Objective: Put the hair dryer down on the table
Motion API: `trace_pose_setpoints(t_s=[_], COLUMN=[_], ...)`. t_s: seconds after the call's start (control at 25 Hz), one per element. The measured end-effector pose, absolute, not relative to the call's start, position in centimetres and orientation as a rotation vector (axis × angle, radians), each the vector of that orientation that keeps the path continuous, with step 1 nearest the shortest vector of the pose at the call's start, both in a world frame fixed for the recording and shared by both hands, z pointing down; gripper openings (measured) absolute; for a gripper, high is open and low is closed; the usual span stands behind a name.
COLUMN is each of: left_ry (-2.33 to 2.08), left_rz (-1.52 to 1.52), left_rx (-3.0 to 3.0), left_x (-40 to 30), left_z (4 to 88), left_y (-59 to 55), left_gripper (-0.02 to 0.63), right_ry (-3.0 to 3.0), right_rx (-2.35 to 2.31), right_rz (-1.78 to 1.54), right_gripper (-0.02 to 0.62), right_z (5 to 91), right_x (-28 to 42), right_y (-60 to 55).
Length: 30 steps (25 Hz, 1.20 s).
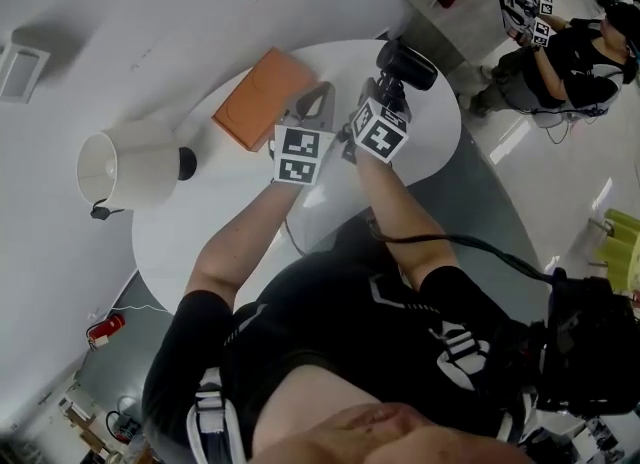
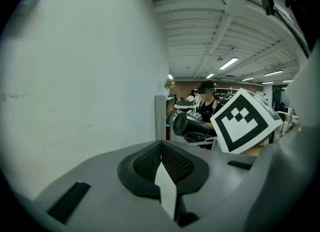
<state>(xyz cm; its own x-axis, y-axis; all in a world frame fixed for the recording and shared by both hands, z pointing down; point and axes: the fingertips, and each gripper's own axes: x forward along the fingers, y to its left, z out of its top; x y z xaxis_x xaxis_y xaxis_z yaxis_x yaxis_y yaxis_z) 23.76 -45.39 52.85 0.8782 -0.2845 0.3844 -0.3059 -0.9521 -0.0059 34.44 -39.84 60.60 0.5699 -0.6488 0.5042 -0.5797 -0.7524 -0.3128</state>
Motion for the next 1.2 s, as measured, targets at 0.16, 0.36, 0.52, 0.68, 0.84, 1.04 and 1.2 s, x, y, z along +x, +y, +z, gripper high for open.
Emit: trace_pose_setpoints(t_s=[0.16, 0.36, 0.52, 0.68, 0.84, 1.04, 1.2], left_ry=[-0.404, -0.348, -0.26, -0.198, -0.2, -0.16, -0.148], left_rz=[0.625, 0.682, 0.738, 0.791, 0.796, 0.823, 0.821], left_rx=[2.995, 2.95, 2.906, 2.892, 2.894, 2.872, 2.89], left_x=[26.4, 28.4, 30.1, 31.7, 32.5, 33.3, 33.5], left_z=[54.4, 57.0, 59.3, 61.1, 62.5, 63.4, 63.5], left_y=[-46.1, -47.4, -47.5, -47.4, -47.8, -47.1, -46.7], left_gripper=[0.032, 0.032, 0.032, 0.032, 0.032, 0.032, 0.032], right_ry=[0.966, 0.852, 0.783, 0.695, 0.632, 0.602, 0.564], right_rx=[-2.704, -2.719, -2.747, -2.748, -2.762, -2.771, -2.773], right_rz=[-1.003, -1.09, -1.135, -1.202, -1.252, -1.263, -1.291], right_gripper=[0.245, 0.245, 0.245, 0.245, 0.245, 0.245, 0.245], right_z=[62.8, 65.5, 67.2, 69.3, 70.3, 70.8, 71.4], right_x=[36.6, 38.7, 40.3, 41.3, 41.8, 42.7, 43.0], right_y=[-40.1, -40.0, -39.9, -39.7, -39.6, -38.9, -38.1])
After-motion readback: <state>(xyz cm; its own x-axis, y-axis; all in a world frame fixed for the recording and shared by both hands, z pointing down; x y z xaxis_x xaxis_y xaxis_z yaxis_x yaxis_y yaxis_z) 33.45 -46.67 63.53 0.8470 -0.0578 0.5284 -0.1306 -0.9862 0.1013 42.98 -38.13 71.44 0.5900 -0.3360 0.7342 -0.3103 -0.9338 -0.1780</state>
